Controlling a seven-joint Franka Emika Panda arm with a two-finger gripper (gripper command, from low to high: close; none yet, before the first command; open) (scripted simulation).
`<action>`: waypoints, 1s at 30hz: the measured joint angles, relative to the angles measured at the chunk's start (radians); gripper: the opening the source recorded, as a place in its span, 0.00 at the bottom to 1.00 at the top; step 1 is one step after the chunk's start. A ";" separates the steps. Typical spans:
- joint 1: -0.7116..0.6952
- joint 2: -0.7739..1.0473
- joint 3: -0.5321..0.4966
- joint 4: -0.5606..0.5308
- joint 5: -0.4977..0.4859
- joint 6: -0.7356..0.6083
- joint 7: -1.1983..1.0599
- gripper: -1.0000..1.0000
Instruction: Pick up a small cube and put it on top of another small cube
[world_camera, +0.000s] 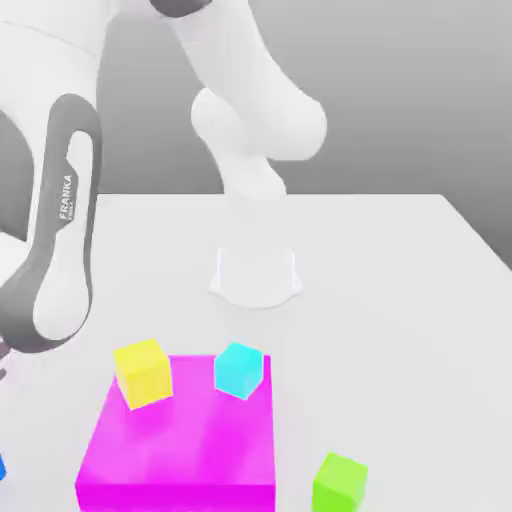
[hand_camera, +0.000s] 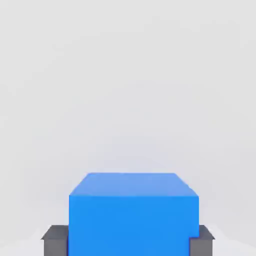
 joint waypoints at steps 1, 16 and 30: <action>0.000 0.019 0.000 0.004 0.000 0.014 0.001 0.00; 0.078 -0.410 0.041 -0.250 -0.150 -0.210 -0.164 0.00; 0.232 -0.796 0.045 -0.566 0.022 -0.233 -0.616 0.00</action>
